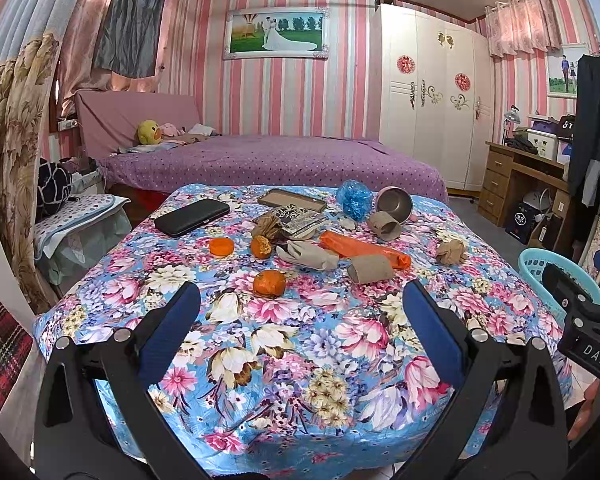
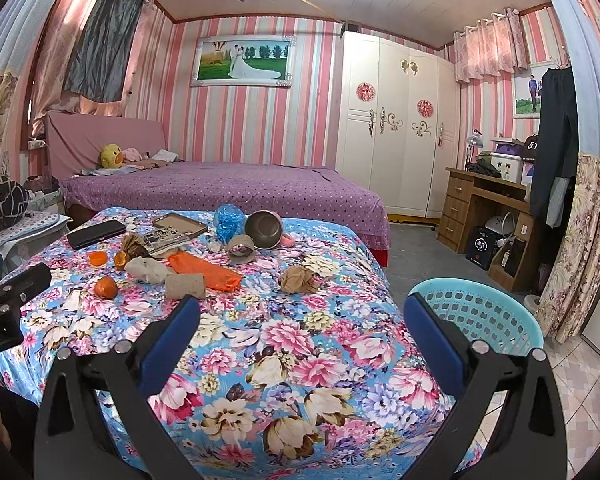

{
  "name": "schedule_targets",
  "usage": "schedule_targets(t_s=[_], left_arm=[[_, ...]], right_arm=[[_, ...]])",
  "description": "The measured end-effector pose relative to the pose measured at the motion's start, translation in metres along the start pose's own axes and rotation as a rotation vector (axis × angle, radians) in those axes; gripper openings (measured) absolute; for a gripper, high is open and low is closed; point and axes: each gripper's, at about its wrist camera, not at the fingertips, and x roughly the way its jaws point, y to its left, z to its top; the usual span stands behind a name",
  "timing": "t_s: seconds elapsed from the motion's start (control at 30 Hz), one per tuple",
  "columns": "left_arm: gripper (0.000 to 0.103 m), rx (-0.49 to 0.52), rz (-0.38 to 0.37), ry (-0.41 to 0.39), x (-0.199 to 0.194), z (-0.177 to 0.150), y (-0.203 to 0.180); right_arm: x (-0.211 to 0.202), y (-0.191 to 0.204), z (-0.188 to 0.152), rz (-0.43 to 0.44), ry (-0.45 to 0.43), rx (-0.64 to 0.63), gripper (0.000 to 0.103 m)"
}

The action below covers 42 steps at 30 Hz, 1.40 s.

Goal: Collect trash

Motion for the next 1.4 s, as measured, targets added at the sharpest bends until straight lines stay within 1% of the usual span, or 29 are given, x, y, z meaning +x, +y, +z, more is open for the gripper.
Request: schedule_targets(t_s=[0.2, 0.33, 0.47, 0.63, 0.8, 0.97, 1.07, 1.13, 1.27, 1.33, 1.4], left_arm=[[0.098, 0.0, -0.005, 0.002, 0.001, -0.001, -0.003], [0.098, -0.005, -0.015, 0.005, 0.002, 0.006, -0.006], [0.098, -0.003, -0.015, -0.001, 0.006, 0.018, -0.006], [0.098, 0.008, -0.02, -0.01, 0.016, 0.039, -0.004], [0.098, 0.017, -0.038, -0.01, 0.04, 0.068, 0.001], [0.098, -0.016, -0.016, 0.003, 0.074, 0.091, 0.019], [0.098, -0.023, 0.018, 0.019, 0.093, 0.093, 0.027], [0.098, -0.011, 0.05, 0.036, 0.106, 0.088, 0.031], [0.098, 0.013, 0.06, 0.12, 0.14, 0.062, 0.036], [0.098, 0.027, 0.046, 0.205, 0.16, 0.045, 0.035], [0.098, 0.028, 0.03, 0.251, 0.17, 0.033, 0.036]], right_arm=[[0.0, -0.001, -0.001, -0.002, -0.003, 0.002, 0.099], [0.005, -0.005, 0.0, -0.011, -0.005, 0.006, 0.099], [0.014, -0.013, 0.01, -0.015, -0.015, 0.019, 0.099], [0.036, -0.024, 0.027, -0.027, -0.027, 0.021, 0.099], [0.062, -0.035, 0.051, -0.047, -0.052, 0.001, 0.099], [0.088, -0.043, 0.076, -0.076, -0.087, -0.015, 0.099], [0.109, -0.048, 0.08, -0.06, -0.06, -0.001, 0.099], [0.121, -0.05, 0.074, -0.05, -0.038, 0.004, 0.099], [0.148, -0.052, 0.044, -0.017, 0.055, -0.003, 0.099], [0.16, -0.055, 0.034, -0.036, 0.089, -0.019, 0.099], [0.166, -0.058, 0.027, -0.053, 0.104, -0.021, 0.099]])
